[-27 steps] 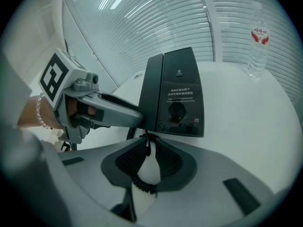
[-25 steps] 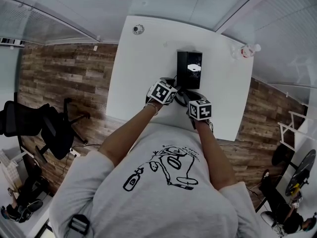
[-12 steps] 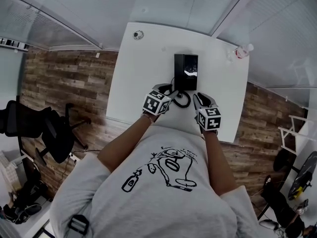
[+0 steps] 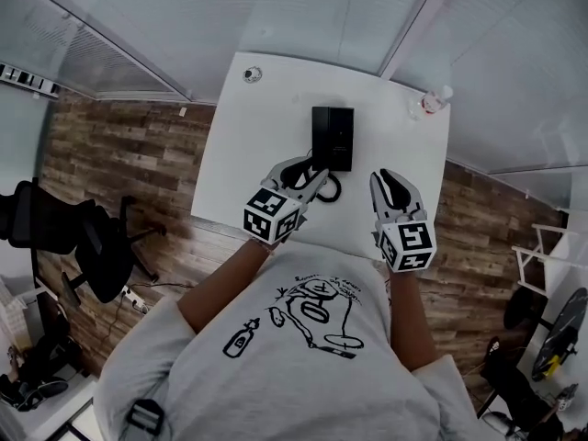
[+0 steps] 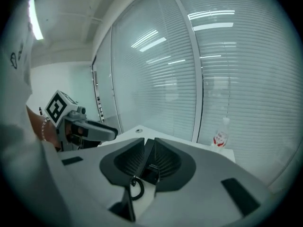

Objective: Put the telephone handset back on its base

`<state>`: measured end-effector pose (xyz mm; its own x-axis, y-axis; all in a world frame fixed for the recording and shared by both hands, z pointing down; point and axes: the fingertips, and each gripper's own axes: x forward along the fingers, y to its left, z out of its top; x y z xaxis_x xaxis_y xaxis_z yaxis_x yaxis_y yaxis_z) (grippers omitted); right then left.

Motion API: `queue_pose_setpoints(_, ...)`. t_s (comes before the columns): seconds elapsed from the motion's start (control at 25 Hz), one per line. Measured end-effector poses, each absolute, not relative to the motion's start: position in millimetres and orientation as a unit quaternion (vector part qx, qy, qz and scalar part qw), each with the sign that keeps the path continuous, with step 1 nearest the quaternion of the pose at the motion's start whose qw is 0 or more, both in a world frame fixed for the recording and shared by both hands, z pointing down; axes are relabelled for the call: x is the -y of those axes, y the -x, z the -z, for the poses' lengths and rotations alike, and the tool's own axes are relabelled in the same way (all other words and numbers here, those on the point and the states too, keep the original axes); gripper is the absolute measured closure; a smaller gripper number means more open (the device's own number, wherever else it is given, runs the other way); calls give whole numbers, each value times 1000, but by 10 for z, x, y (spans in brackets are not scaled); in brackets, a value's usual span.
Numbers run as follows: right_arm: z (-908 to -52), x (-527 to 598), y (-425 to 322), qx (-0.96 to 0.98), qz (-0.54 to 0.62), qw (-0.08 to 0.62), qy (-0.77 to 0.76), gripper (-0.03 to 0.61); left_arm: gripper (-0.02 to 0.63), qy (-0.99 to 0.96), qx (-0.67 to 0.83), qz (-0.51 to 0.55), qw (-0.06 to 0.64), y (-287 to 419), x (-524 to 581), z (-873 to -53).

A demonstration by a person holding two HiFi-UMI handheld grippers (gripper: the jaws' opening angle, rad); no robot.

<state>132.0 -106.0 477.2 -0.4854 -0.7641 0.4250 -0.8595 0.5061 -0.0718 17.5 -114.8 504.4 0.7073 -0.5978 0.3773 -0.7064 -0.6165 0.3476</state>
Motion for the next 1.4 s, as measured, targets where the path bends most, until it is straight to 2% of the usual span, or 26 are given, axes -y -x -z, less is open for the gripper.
queue_pose_setpoints(0.64, -3170, 714, -1515, 874, -39, 98, -474, 529, 492, -919, 374, -8, 128, -477, 763, -3392)
queue_pose_setpoints(1.4, -2537, 464, -1524, 881, -13, 81, -465, 529, 508, -930, 356, 12, 93, -659, 560, -2764)
